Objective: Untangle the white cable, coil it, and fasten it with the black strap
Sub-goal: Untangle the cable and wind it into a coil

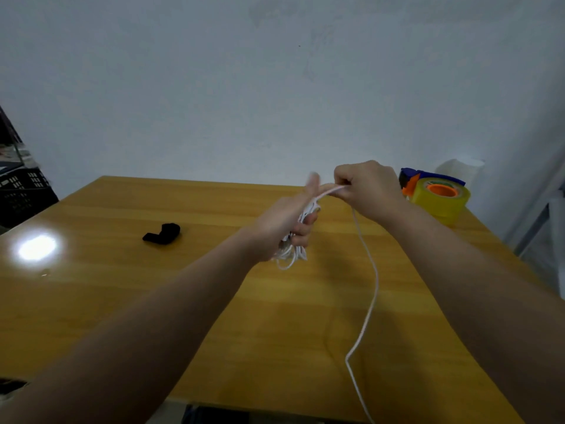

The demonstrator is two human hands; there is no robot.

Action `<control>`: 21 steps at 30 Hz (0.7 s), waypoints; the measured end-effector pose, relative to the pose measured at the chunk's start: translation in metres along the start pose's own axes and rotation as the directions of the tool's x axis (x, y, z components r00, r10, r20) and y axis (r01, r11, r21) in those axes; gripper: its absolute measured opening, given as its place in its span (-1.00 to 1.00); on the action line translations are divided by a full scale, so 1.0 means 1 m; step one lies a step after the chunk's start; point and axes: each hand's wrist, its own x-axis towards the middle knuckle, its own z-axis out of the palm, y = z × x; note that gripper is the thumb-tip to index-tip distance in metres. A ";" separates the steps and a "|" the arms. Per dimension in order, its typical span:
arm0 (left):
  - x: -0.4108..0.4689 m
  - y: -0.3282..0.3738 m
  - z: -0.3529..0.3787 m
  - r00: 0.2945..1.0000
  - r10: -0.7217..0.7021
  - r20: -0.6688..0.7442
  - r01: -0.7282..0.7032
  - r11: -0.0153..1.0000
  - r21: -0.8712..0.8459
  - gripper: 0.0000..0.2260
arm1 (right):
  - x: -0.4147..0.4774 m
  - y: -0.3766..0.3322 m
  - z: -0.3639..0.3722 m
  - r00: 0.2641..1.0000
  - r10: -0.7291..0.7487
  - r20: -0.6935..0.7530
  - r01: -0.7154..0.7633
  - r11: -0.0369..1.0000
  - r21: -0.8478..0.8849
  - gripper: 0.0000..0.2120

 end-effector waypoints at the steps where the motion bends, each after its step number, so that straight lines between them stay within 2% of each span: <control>1: 0.000 -0.003 -0.001 0.999 0.043 0.009 -0.043 0.996 0.073 -0.45 | -0.001 0.004 0.000 1.000 0.004 0.002 -0.004 1.000 -0.010 -0.57; 3: 0.002 -0.009 -0.005 0.993 0.119 -0.020 -0.114 0.980 0.165 -0.54 | -0.004 0.014 0.004 1.000 -0.013 -0.011 0.013 1.000 -0.018 -0.55; 6: 0.010 -0.011 -0.016 0.971 0.174 -0.164 -0.139 0.969 0.205 -0.53 | -0.009 0.025 0.017 0.995 -0.100 0.003 0.100 0.995 -0.020 -0.64; 11: 0.013 -0.004 -0.035 0.918 0.175 -0.355 -0.192 0.981 -0.014 -0.61 | -0.017 0.031 0.034 0.994 -0.090 0.069 0.081 0.989 0.127 -0.79; 13: 0.011 0.000 -0.042 0.894 0.169 -0.415 -0.199 0.980 -0.030 -0.59 | -0.021 0.024 0.034 0.994 0.002 0.108 -0.035 0.952 0.303 -0.87; 15: 0.010 -0.003 -0.051 0.893 0.157 -0.421 -0.185 0.982 -0.026 -0.58 | -0.023 0.015 0.033 0.980 0.112 0.166 -0.189 0.794 0.578 -0.81; 17: 0.006 -0.006 -0.057 0.947 0.114 -0.299 -0.125 0.992 -0.019 -0.55 | -0.023 0.018 0.034 0.968 0.237 0.082 -0.225 0.678 0.700 -0.76; 19: -0.003 -0.007 -0.056 1.000 -0.010 -0.028 0.008 0.999 -0.049 -0.49 | -0.025 0.028 0.039 0.941 0.338 -0.028 -0.227 0.687 0.690 -0.80; 21: -0.014 -0.002 -0.047 0.974 -0.053 0.222 0.090 0.983 -0.159 -0.48 | -0.032 0.034 0.049 0.912 0.405 -0.061 -0.273 0.711 0.648 -0.79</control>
